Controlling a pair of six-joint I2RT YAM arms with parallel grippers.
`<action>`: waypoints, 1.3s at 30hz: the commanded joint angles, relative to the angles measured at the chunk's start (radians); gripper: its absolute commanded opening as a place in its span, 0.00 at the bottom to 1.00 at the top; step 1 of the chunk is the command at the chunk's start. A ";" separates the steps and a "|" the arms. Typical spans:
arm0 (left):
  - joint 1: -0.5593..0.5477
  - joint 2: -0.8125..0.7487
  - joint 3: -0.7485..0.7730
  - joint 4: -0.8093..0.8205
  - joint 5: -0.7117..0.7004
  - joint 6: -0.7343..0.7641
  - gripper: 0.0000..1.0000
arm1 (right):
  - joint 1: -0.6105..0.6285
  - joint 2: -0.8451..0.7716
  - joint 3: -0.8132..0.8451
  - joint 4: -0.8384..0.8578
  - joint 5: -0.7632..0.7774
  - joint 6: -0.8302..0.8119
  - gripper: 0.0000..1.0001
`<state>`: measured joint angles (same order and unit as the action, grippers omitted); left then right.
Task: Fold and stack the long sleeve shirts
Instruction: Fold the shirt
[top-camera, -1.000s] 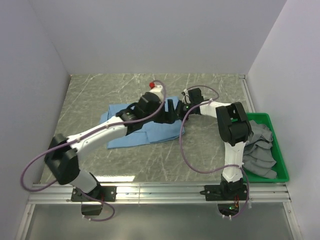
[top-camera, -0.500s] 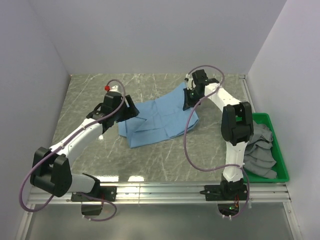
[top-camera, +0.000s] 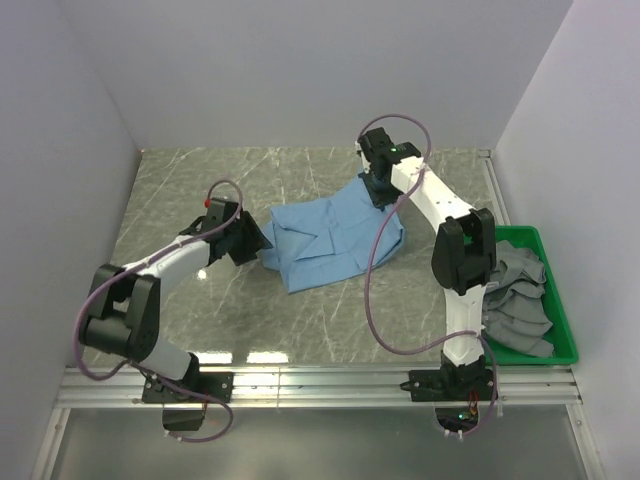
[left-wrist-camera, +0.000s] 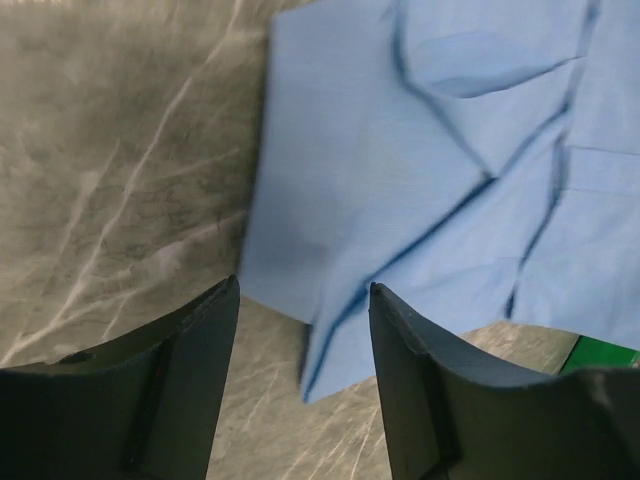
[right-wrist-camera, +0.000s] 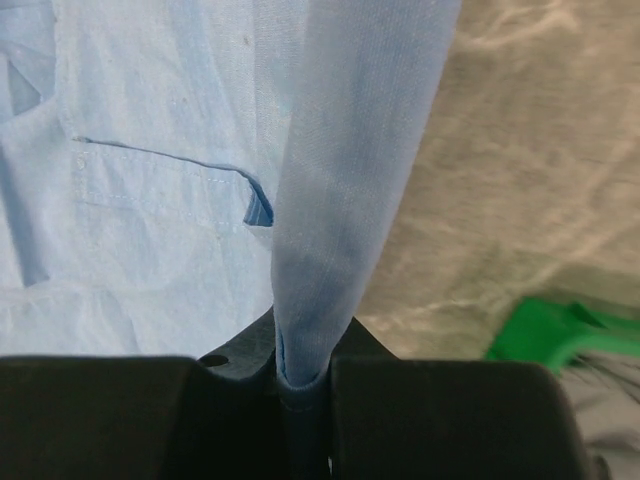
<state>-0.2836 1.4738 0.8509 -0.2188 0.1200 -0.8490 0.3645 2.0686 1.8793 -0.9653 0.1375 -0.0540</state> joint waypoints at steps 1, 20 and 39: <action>0.003 0.051 -0.007 0.084 0.082 -0.079 0.60 | 0.045 -0.015 0.089 -0.070 0.233 -0.024 0.00; -0.002 0.192 -0.038 0.211 0.175 -0.137 0.42 | 0.258 0.122 0.176 -0.193 0.683 0.008 0.03; -0.029 0.223 -0.059 0.249 0.170 -0.160 0.36 | 0.430 0.226 0.251 -0.250 0.794 0.101 0.11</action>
<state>-0.3058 1.6932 0.8032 0.0029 0.2836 -0.9936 0.7631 2.2765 2.0815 -1.1957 0.8848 0.0090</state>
